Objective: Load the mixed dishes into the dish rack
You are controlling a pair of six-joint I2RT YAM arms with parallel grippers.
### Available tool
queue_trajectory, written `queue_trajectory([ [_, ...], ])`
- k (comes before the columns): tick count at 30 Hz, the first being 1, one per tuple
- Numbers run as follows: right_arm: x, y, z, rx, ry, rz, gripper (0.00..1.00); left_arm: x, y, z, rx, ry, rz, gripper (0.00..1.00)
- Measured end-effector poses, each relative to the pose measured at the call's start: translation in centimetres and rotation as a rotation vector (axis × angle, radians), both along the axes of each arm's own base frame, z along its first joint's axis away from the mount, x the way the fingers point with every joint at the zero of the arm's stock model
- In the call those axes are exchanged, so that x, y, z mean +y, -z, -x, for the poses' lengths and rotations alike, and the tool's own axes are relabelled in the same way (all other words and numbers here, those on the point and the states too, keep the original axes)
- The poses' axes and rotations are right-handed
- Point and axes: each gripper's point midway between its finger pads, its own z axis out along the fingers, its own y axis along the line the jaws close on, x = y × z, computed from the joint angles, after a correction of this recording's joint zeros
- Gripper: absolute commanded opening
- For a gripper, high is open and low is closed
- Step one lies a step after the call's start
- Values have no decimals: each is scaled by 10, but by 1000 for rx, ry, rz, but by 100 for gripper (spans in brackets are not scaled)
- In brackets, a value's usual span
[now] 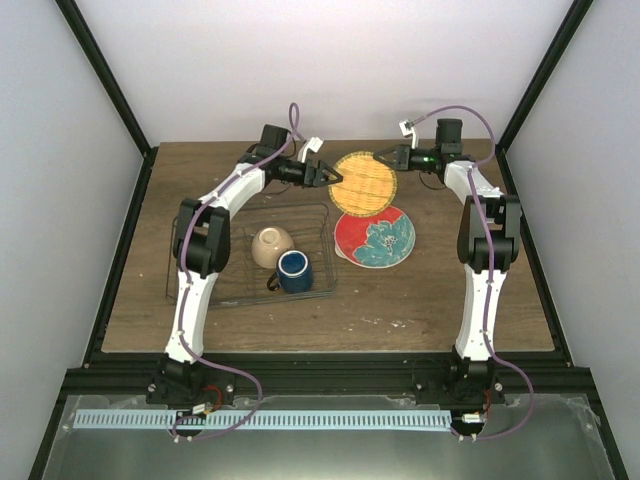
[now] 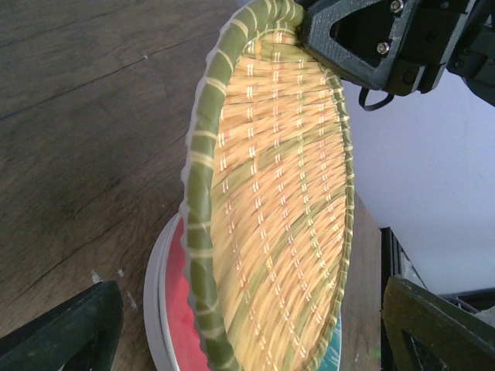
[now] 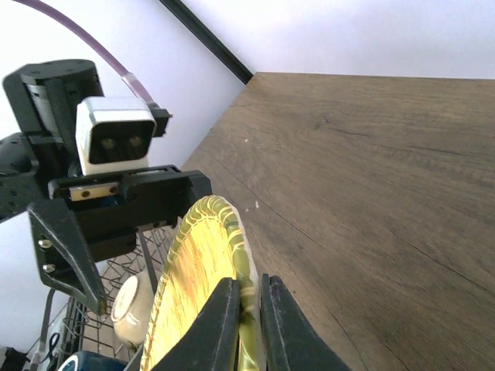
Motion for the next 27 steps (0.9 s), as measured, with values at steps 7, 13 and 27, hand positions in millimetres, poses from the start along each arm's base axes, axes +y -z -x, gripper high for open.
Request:
queue_trajectory([
  [7, 15, -15, 3, -21, -42, -47, 5, -9, 3, 7, 21, 32, 18, 51],
  [13, 25, -19, 6, -27, -67, -60, 6, -15, 7, 14, 32, 55, 19, 19],
  [27, 26, -6, 13, -37, -81, -14, 51, -12, 9, 17, 26, 47, -18, 1],
])
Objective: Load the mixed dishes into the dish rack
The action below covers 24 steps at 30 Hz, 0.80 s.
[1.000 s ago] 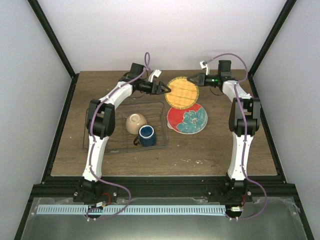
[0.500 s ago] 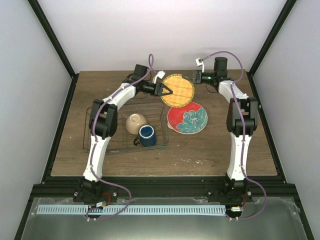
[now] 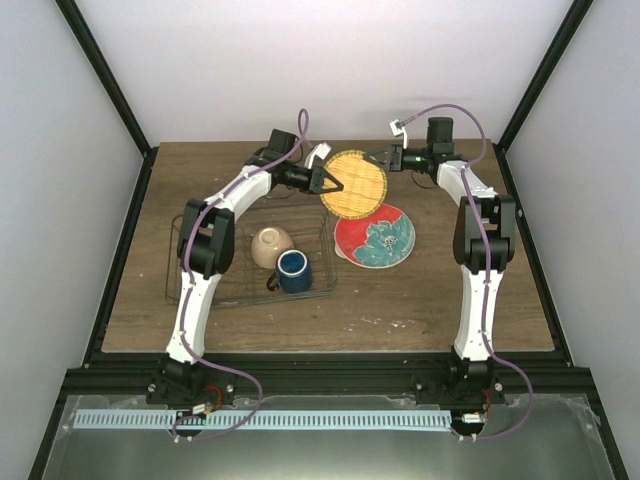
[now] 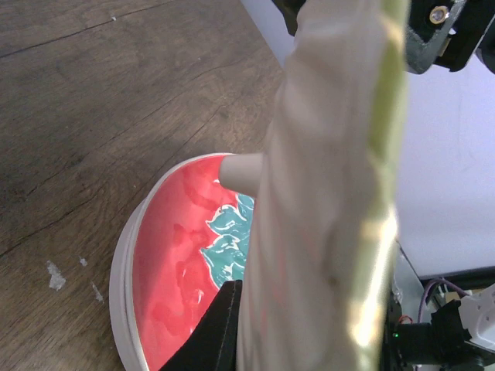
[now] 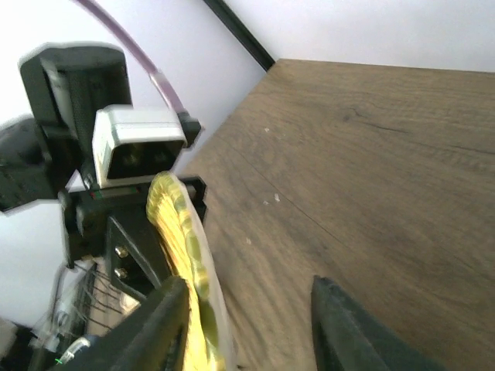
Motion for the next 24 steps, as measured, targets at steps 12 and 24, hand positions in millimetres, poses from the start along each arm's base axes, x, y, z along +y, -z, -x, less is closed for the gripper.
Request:
queue_trajectory([
  [12, -32, 1, 11, 5, 87, 74, 98, 33, -46, -27, -108, -124, -39, 0],
  [24, -71, -7, 0, -19, 221, 120, 100, 126, -175, -3, -557, -413, -523, 0],
])
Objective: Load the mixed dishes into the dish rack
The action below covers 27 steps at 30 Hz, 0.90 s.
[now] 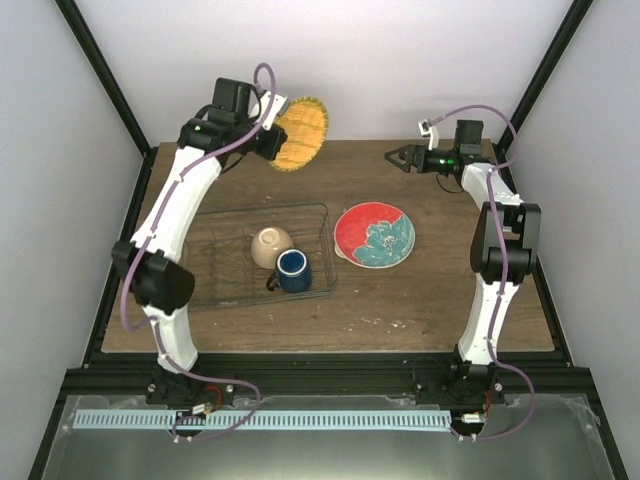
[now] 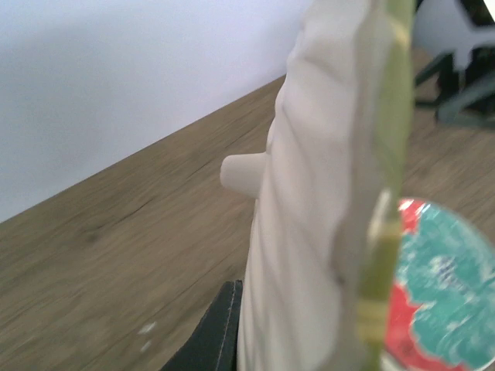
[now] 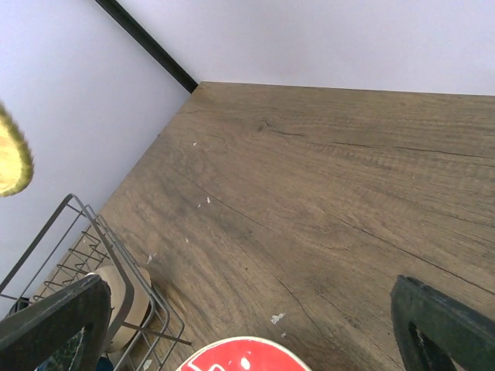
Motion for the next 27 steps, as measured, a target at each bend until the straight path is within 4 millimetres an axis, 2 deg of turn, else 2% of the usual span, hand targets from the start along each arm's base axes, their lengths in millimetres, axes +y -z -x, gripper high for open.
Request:
queue_trajectory([
  [2, 0, 1, -1, 3, 4, 5, 100, 11, -3, 20, -33, -30, -126, 0],
  [4, 1, 4, -2, 7, 4, 6, 100, 20, 4, 40, -54, -57, -276, 0],
  [7, 1, 11, -5, 22, 5, 4, 100, 35, 36, 69, -37, -70, -522, 0],
  [11, 1, 20, -6, 49, 6, -3, 100, 54, 73, 98, -6, -49, -819, 0],
  [13, 1, 21, -6, 54, 7, -5, 100, 62, 81, 107, -9, -35, -938, 0],
  [16, 1, 20, -7, 46, 8, -8, 100, 71, 76, 111, -41, -29, -1061, 0],
  [20, 1, 27, -5, 60, 9, -10, 100, 88, 52, 113, -115, -68, -1162, 0],
  [23, 1, 32, -2, 75, 10, -11, 100, 108, 38, 124, -156, -96, -1255, 0],
  [27, 1, 33, -2, 78, 10, -11, 100, 129, 42, 139, -140, -86, -1376, 0],
])
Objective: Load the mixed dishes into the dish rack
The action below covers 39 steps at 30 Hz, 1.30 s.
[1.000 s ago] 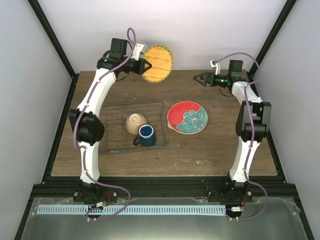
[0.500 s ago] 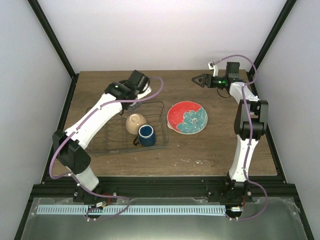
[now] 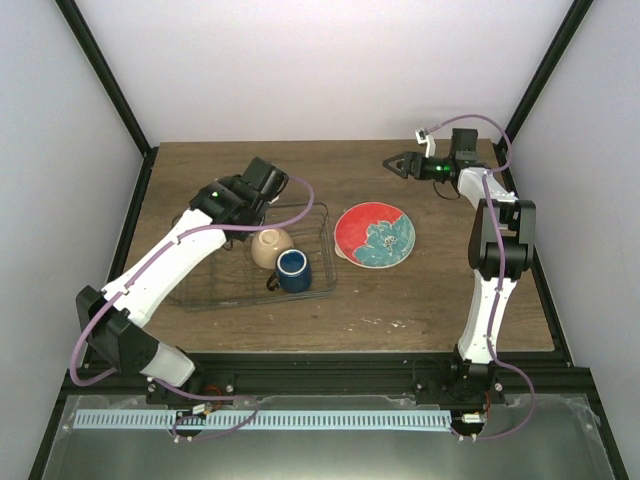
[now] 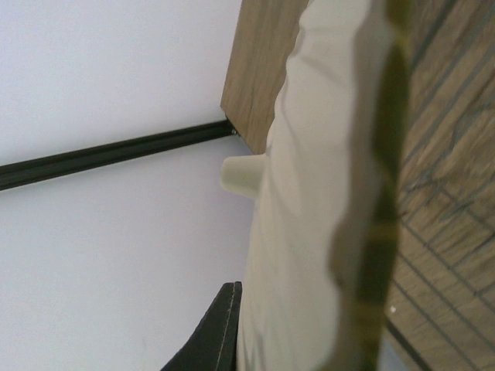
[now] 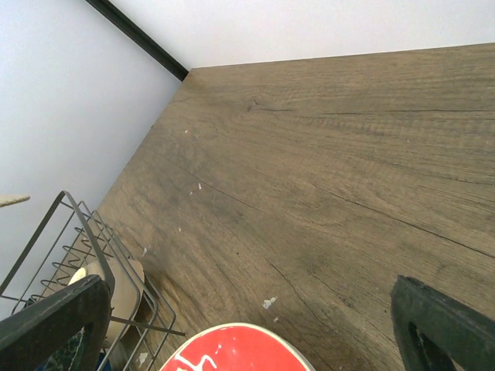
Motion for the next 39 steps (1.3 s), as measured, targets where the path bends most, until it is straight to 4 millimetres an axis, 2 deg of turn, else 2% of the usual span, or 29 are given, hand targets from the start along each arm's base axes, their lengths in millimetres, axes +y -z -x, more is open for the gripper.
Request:
queue_trajectory([
  [7, 2, 1, 1, 0, -4, 0, 100, 6, 12, 12, 68, 7, -79, 0],
  [16, 5, 9, 6, 22, -6, -2, 100, 10, 20, 32, 147, 53, -71, 0],
  [23, 6, 13, 8, 32, -4, 2, 100, 11, 55, 44, 250, 139, -113, 0],
  [30, 6, 13, 10, 31, -3, 3, 100, 8, 74, 41, 292, 184, -115, 0],
  [39, 6, 13, 10, 31, -1, 5, 100, 18, 82, 32, 289, 186, -125, 0],
])
